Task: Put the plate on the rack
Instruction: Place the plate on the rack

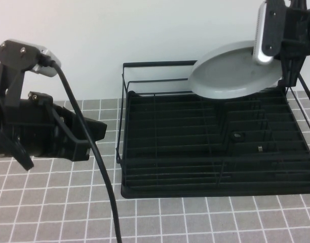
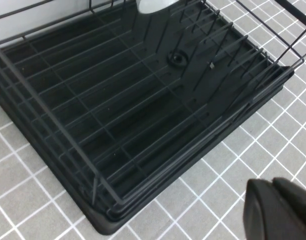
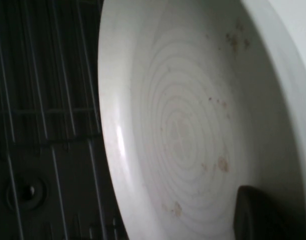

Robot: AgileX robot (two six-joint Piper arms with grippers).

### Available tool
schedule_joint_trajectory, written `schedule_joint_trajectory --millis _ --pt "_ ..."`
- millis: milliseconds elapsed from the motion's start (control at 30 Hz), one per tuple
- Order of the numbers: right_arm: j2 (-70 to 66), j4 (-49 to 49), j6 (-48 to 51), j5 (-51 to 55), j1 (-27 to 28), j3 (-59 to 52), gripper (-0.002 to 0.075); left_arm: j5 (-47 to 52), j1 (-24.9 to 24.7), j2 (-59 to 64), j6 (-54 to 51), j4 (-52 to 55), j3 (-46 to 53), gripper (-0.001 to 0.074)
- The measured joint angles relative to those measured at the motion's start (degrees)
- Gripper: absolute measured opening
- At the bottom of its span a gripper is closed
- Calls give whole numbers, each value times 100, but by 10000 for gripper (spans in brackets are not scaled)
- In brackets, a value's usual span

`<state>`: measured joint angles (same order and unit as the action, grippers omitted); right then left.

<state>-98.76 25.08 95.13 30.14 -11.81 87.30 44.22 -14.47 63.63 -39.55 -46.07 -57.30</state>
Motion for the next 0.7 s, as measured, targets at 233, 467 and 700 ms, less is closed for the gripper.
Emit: schedule_joint_trajectory --millis 233,467,700 --pt "-214 -60 -81 -30 0 -14 -3 0 0 0 -58 22 0 1" --pt "-589 -484 -321 -3 0 -14 5 0 0 0 -58 109 0 1" --pt "-622 -589 -411 7 0 -14 169 21 0 0 -58 109 0 1"
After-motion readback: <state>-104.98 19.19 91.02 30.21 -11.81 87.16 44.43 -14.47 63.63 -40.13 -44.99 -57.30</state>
